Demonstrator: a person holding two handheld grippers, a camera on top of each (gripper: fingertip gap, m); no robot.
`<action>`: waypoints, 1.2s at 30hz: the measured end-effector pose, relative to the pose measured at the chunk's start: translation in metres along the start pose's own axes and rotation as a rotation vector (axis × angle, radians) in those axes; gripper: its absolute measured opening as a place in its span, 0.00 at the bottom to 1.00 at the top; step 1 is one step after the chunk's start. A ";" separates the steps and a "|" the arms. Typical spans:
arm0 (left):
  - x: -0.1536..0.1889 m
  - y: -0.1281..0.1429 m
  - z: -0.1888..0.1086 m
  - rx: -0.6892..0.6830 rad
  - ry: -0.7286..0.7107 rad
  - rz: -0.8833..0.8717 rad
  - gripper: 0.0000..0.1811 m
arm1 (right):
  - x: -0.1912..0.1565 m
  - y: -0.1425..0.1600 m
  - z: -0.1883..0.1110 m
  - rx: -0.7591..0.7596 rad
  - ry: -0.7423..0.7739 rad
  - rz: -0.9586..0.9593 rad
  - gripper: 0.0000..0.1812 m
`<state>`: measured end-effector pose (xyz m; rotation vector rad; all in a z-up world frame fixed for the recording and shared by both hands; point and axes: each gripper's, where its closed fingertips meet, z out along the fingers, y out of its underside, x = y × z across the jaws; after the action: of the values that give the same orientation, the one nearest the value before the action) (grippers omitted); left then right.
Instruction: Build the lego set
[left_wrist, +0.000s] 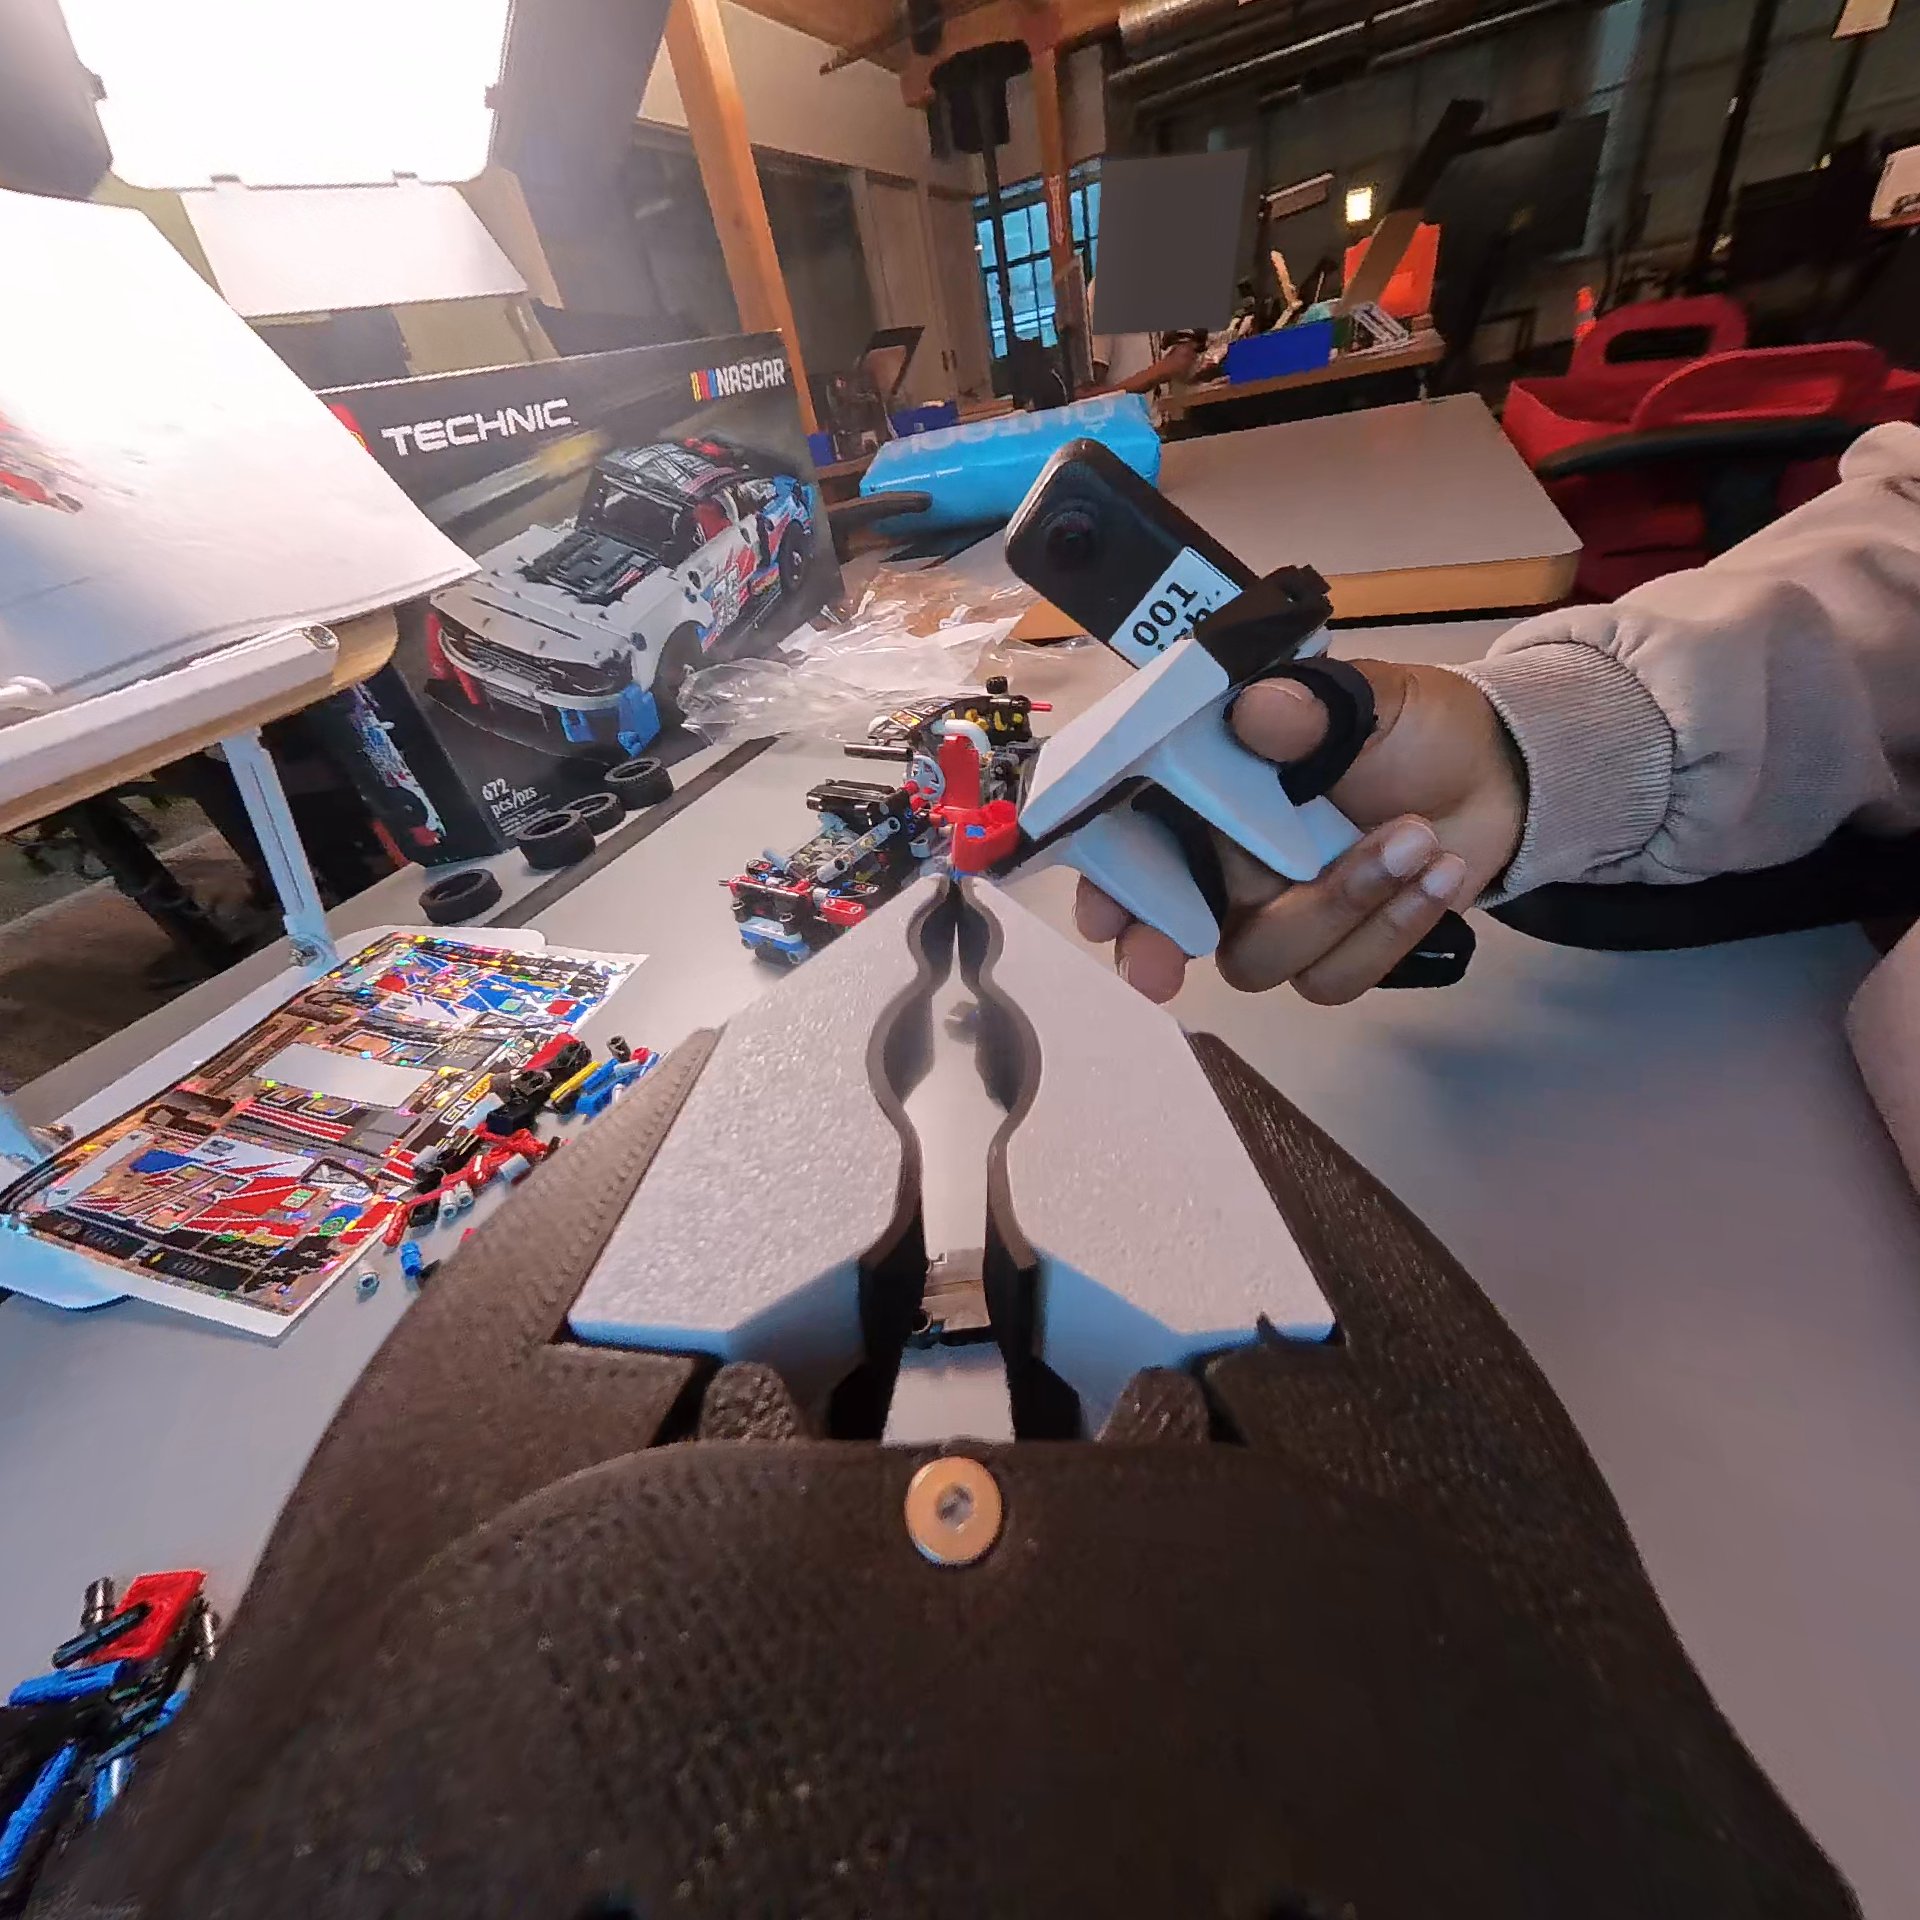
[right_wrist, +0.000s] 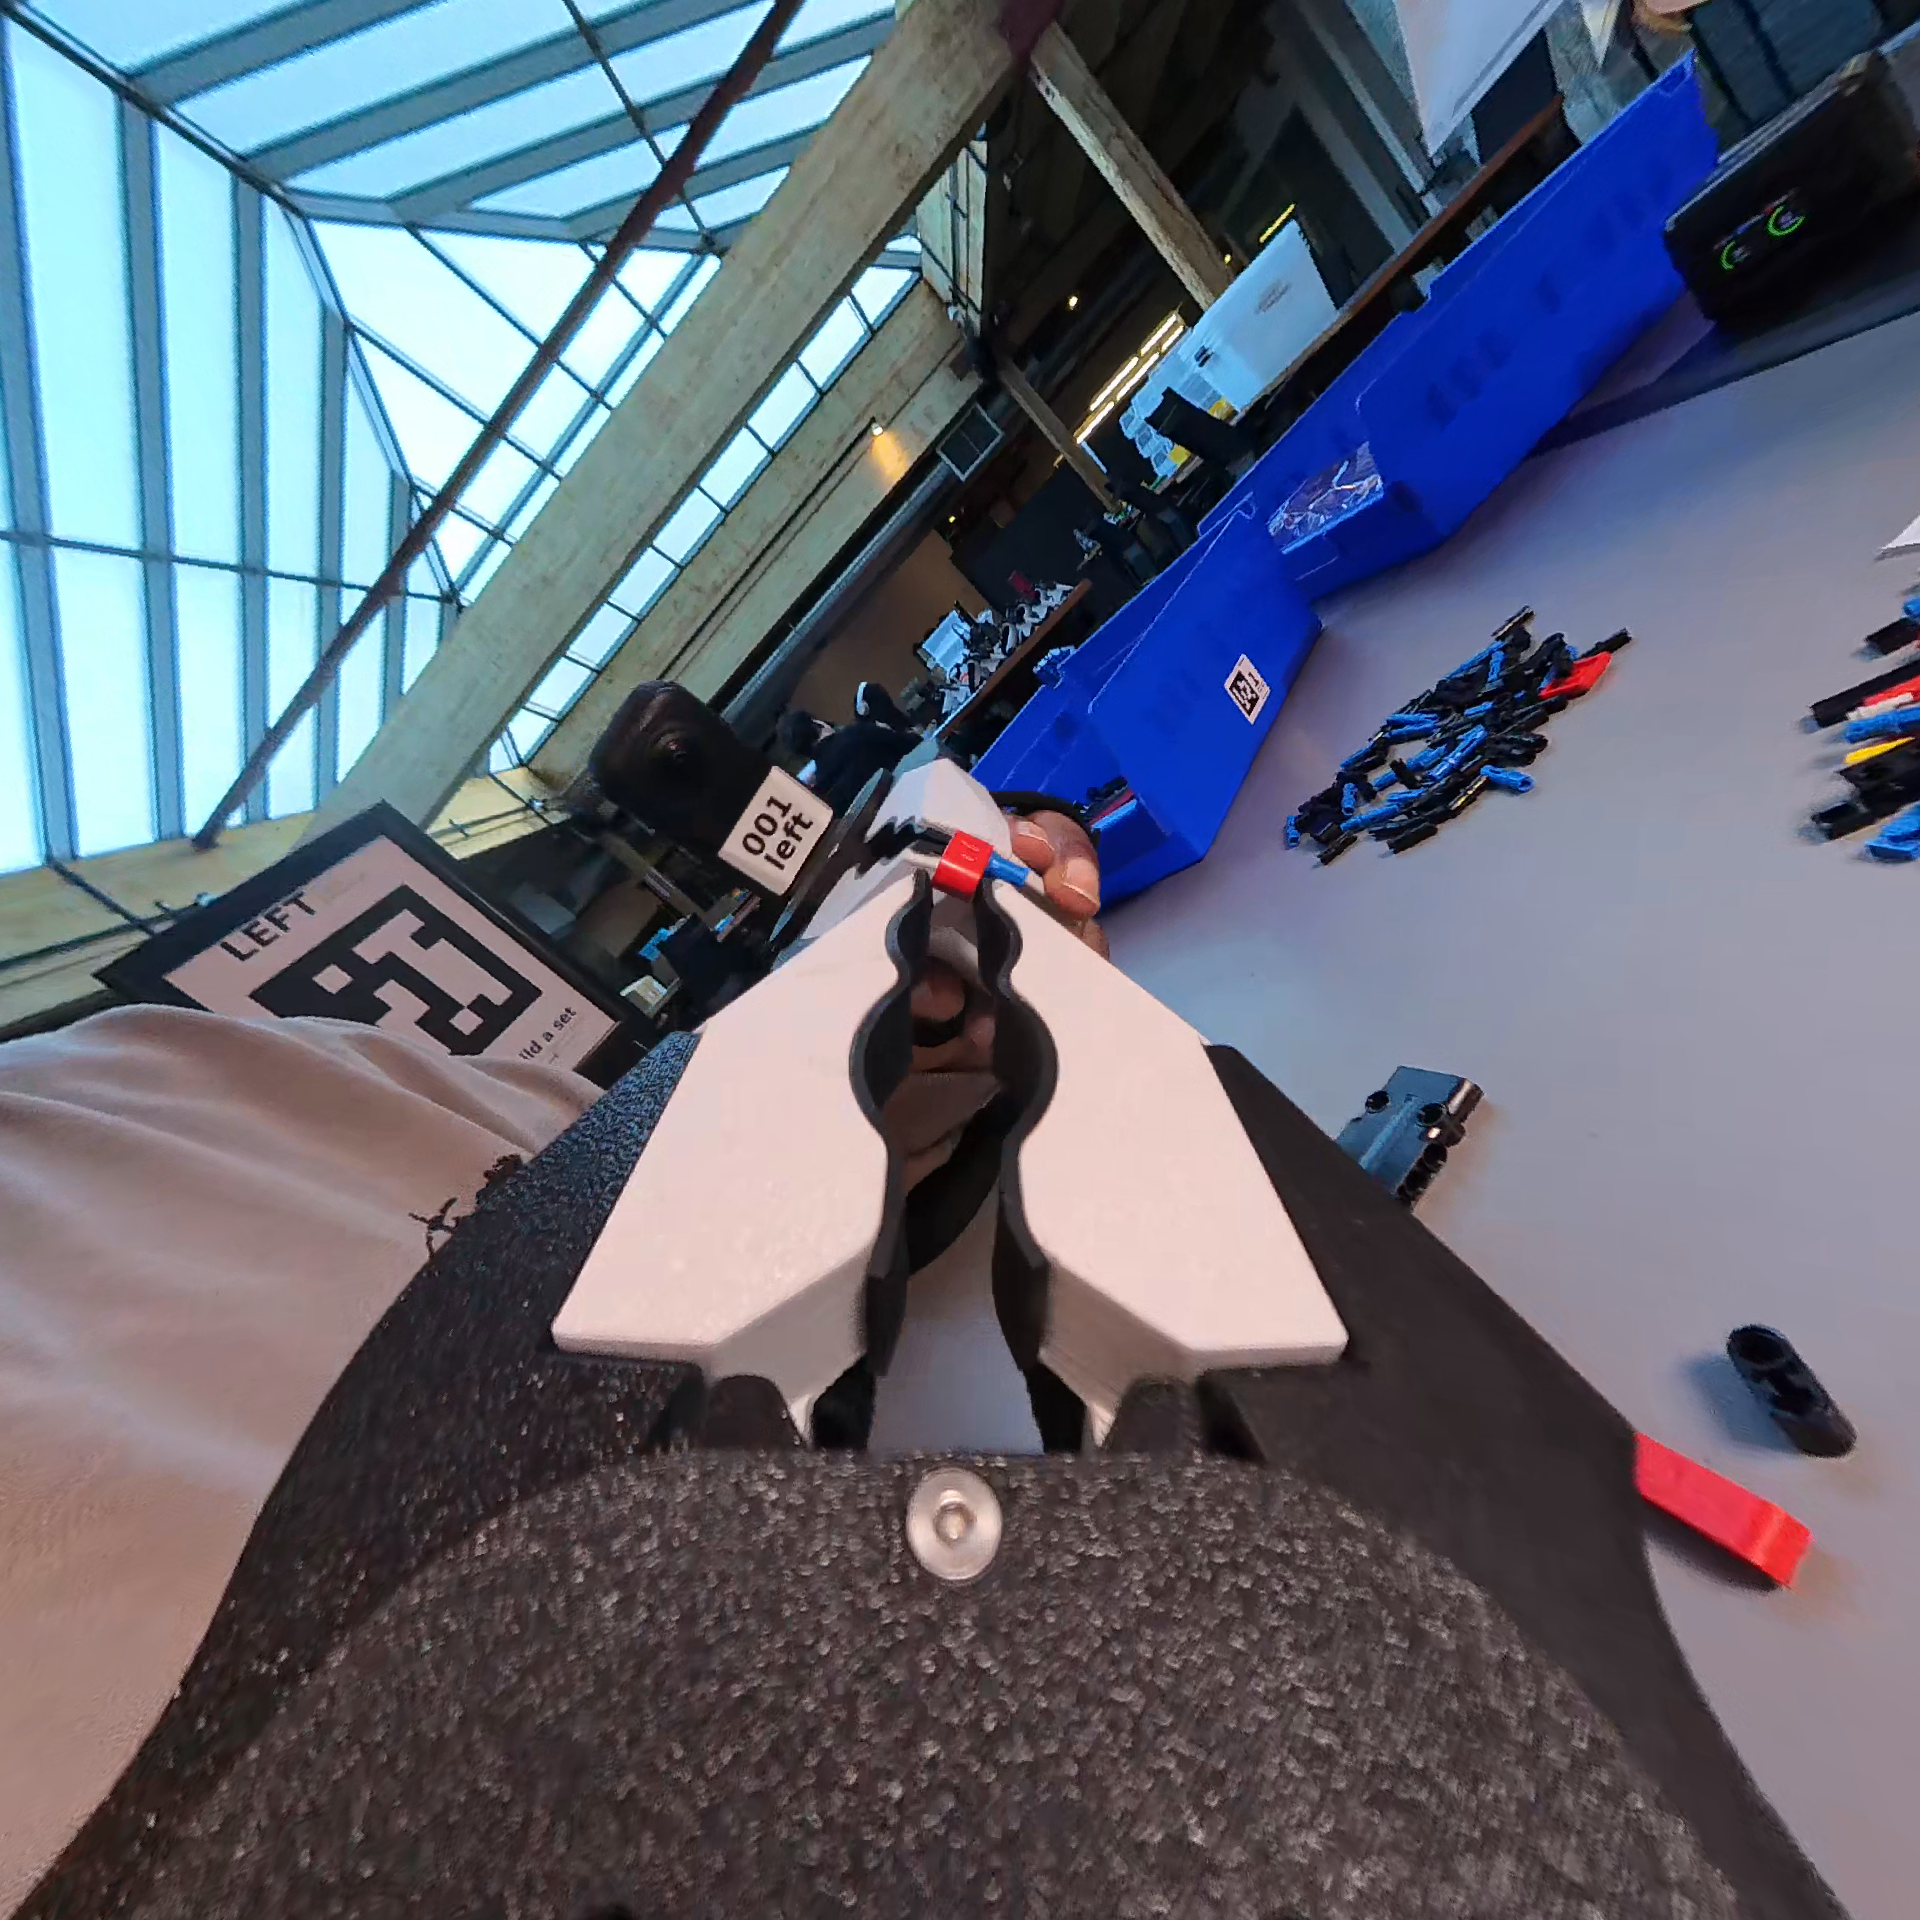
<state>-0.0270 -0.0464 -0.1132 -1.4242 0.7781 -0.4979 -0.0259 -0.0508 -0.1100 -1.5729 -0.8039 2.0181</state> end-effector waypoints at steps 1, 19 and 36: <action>-0.001 0.000 0.000 0.003 -0.001 -0.005 0.00 | 0.000 0.001 0.000 -0.001 0.000 -0.003 0.03; 0.021 0.011 -0.003 -0.047 0.204 -0.073 0.11 | -0.005 0.019 -0.010 -0.208 -0.103 0.045 0.03; 0.021 0.011 0.004 -0.084 0.063 0.150 0.02 | 0.003 0.017 -0.009 -0.180 -0.059 0.057 0.03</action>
<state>-0.0120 -0.0576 -0.1277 -1.4203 0.9585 -0.3995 -0.0178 -0.0590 -0.1253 -1.6565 -0.9982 2.0907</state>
